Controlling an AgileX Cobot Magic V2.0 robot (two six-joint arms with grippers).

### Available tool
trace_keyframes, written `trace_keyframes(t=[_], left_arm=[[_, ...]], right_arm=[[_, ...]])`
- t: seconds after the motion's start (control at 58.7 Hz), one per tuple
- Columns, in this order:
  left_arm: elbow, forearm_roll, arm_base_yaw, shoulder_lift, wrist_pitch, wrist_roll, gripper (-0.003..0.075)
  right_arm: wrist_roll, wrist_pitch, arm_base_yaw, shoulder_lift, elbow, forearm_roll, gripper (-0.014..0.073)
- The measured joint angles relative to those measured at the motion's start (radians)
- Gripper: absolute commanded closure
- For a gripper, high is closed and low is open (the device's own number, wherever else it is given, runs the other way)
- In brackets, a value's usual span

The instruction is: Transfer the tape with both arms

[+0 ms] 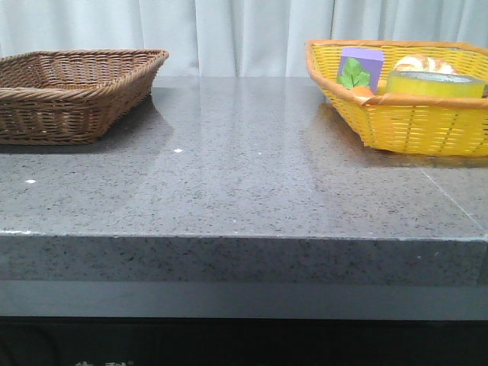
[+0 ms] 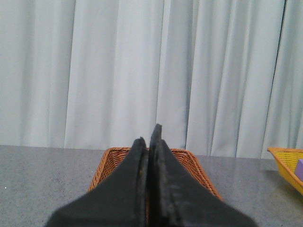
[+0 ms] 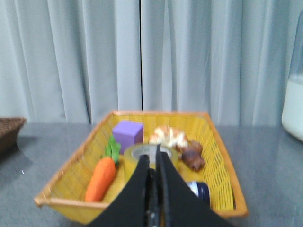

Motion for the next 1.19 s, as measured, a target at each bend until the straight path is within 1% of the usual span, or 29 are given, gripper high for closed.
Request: trace_keyframes(t=[0.119, 0.324, 0.477, 0.597, 0.784, 1.193], left_arm=[[-0.139, 0.0, 0.0, 0.084, 0.093, 0.0, 0.0741], [-0.36, 0.0, 0.0, 0.244, 0.258, 0.0, 0.0741], [-0.457, 0.0, 0.0, 0.35, 0.369, 0.0, 0.0741], [-0.47, 0.0, 0.0, 0.416, 0.409, 0.0, 0.0741], [-0.47, 0.0, 0.0, 0.496, 0.42, 0.0, 0.0741], [-0.47, 0.0, 0.0, 0.684, 0.42, 0.0, 0.074]], right_arm=[[0.0, 0.078, 0.0, 0.055, -0.128, 0.0, 0.0709], [0.0, 0.23, 0.0, 0.216, -0.339, 0.0, 0.0709], [0.0, 0.342, 0.0, 0.344, -0.448, 0.0, 0.0709], [0.0, 0.381, 0.0, 0.432, -0.471, 0.0, 0.0709], [0.0, 0.426, 0.0, 0.557, -0.471, 0.0, 0.0709], [0.002, 0.43, 0.0, 0.778, -0.471, 0.0, 0.0708]])
